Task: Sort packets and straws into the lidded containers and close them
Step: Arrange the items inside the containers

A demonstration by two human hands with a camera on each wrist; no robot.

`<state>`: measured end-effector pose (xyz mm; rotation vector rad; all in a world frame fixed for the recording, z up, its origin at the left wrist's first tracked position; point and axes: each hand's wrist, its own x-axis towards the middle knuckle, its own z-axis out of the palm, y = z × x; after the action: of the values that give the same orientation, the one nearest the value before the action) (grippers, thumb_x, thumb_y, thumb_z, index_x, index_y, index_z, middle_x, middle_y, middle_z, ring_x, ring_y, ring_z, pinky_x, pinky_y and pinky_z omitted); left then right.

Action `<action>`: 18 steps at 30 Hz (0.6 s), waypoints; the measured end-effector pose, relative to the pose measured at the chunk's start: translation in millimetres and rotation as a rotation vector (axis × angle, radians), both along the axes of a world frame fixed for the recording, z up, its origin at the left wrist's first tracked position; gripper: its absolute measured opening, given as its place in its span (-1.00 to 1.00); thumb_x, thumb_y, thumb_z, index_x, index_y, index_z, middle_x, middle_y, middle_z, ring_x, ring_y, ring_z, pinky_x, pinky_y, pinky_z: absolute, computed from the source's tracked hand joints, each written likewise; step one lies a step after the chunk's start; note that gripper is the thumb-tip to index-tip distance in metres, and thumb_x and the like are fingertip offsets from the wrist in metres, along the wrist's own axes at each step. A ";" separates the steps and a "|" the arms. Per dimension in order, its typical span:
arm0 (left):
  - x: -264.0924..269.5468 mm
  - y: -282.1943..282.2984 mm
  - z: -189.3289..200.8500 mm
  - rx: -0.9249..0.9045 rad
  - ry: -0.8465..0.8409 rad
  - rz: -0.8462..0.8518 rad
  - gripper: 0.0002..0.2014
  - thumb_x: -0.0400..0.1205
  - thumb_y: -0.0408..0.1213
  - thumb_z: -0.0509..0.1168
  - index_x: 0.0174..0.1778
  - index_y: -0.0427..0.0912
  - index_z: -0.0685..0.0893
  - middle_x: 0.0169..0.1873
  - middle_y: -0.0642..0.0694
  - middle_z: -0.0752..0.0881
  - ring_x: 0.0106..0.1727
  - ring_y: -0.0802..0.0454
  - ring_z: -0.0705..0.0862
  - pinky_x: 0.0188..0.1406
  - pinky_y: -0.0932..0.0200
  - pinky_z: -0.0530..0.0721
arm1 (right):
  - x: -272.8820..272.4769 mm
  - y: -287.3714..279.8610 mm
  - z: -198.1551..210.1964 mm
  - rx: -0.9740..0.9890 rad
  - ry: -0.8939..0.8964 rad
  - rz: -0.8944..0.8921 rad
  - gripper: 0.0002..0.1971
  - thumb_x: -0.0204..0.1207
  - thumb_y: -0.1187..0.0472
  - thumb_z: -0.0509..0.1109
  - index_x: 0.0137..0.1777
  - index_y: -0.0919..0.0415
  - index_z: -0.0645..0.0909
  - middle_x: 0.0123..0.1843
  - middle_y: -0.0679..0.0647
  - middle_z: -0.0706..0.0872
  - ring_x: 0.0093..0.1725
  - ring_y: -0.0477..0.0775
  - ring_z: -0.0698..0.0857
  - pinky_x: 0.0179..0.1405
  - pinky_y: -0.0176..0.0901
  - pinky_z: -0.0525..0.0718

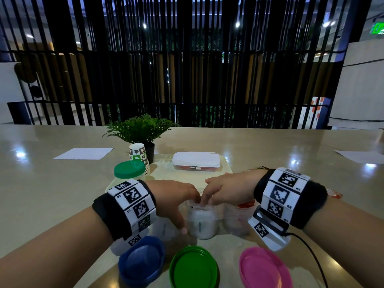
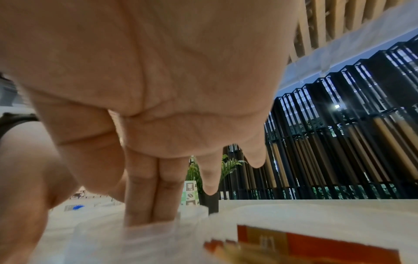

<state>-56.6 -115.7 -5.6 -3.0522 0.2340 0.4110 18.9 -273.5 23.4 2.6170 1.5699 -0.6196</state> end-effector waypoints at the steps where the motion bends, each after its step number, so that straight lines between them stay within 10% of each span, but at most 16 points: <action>1: -1.3 0.3 1.0 -0.041 -0.016 0.016 -0.21 0.45 0.01 0.54 0.57 0.05 0.32 0.48 0.09 0.43 0.45 0.04 0.44 0.39 0.08 0.46 | -0.6 -2.1 3.5 0.048 0.025 -0.008 -0.67 0.68 0.20 0.19 0.38 0.04 0.61 0.46 -0.01 0.53 0.49 -0.02 0.37 0.35 -0.19 0.26; 7: -7.1 2.4 12.6 -0.227 -0.100 0.026 -0.30 0.41 0.01 0.58 0.41 0.07 0.42 0.36 0.13 0.51 0.27 0.19 0.46 0.25 0.24 0.44 | -4.0 -2.1 3.9 0.075 0.012 0.038 -0.75 0.60 0.22 0.27 0.17 0.02 0.71 0.14 -0.09 0.64 0.20 -0.04 0.56 0.33 -0.03 0.50; 18: -6.0 -2.9 5.8 0.075 -0.064 -0.086 -0.45 0.49 0.19 0.42 0.39 0.10 0.62 0.41 0.11 0.40 0.39 0.09 0.34 0.32 0.13 0.39 | -5.3 3.1 -12.0 -0.120 -0.161 0.046 -0.78 0.49 -0.08 0.26 0.04 -0.11 0.67 0.12 -0.01 0.64 0.16 0.07 0.56 0.22 0.17 0.56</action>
<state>-62.6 -118.6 0.2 -2.9629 0.3367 0.3096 13.6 -270.4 11.4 2.4688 1.4929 -0.4709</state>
